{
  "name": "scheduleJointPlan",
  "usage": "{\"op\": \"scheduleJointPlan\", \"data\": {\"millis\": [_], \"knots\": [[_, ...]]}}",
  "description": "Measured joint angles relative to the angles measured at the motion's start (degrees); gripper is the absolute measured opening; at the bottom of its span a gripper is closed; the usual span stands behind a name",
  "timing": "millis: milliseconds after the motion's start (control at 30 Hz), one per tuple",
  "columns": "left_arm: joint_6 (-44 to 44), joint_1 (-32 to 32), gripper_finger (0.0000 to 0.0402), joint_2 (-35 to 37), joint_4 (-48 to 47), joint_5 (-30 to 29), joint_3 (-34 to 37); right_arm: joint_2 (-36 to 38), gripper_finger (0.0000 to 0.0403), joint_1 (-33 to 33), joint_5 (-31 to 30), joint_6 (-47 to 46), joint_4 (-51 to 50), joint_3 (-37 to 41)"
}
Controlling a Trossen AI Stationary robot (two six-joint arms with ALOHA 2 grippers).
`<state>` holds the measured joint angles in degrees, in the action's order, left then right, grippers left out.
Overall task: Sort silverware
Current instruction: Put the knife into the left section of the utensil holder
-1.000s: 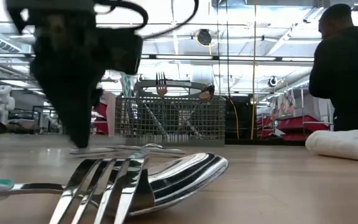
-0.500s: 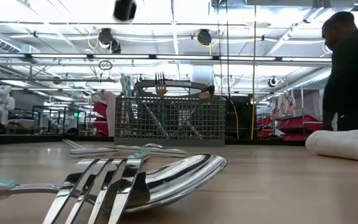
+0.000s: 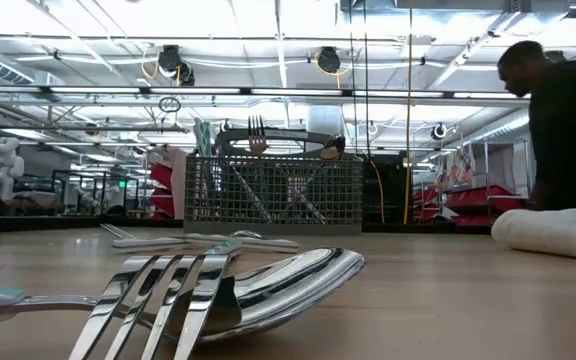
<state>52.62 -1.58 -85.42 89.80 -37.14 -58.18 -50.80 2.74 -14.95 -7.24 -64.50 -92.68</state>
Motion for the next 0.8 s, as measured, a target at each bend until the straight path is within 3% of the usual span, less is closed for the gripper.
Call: {"op": "scheduleJointPlan", "data": {"millis": [100, 267, 367, 467, 667, 800], "knots": [[12.6, 2.9, 0.0024, -4.1, -0.4, 2.3, -0.4, 0.0, 0.0155, 0.0, 0.0, 0.0, 1.9, 0.0], [27.8, 2.2, 0.0024, -11.0, -0.2, -3.3, -0.8, 0.0, 0.0155, 0.0, -0.2, -3.1, 2.9, 0.0], [35.6, 0.1, 0.0024, -13.7, 0.1, -8.6, -0.8, -0.1, 0.0155, 0.0, -0.3, -5.7, 3.0, 0.0], [42.4, -2.7, 0.0024, -15.2, 0.2, -18.2, -0.3, -0.6, 0.0155, 0.0, -1.4, -8.5, 3.0, 0.0], [56.6, -2.7, 0.0024, -15.5, 0.3, -32.5, 6.2, -2.9, 0.0155, 0.0, -2.7, -12.7, 3.0, 0.0], [65.9, -0.8, 0.0024, -15.5, 0.2, -33.8, 9.7, -5.0, 0.0155, 0.0, -3.2, -14.5, 3.3, 0.0]]}}
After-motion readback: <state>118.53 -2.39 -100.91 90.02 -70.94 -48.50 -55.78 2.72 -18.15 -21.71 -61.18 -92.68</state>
